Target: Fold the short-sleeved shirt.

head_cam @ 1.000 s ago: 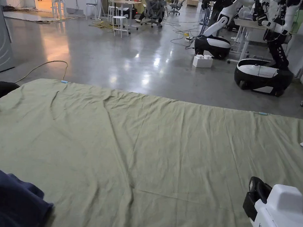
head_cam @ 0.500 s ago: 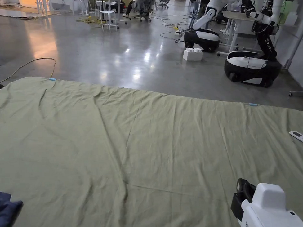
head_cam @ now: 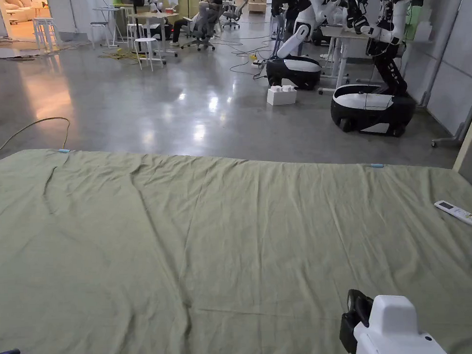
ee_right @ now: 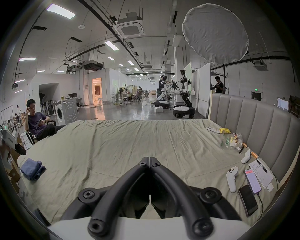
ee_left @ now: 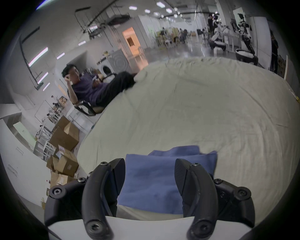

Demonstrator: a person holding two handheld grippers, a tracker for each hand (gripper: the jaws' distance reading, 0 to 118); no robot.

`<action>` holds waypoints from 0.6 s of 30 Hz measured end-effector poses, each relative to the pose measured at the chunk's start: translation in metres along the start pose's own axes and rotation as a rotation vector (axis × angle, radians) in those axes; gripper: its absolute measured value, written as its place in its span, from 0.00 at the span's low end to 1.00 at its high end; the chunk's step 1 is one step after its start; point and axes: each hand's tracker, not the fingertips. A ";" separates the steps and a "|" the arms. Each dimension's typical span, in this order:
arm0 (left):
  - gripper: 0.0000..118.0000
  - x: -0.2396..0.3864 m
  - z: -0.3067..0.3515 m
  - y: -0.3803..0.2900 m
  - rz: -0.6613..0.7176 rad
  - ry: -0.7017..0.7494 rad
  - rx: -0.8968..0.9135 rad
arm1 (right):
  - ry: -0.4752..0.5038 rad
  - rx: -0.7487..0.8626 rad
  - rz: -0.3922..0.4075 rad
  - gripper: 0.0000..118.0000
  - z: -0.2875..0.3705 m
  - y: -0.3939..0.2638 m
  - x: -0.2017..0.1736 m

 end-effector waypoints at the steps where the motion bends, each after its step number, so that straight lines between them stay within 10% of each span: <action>1: 0.54 0.012 0.007 -0.005 -0.020 -0.005 0.031 | 0.003 -0.002 0.001 0.00 0.000 -0.001 -0.001; 18: 0.43 0.192 0.117 -0.042 0.127 -0.369 0.465 | 0.006 0.006 -0.028 0.00 0.003 -0.009 0.001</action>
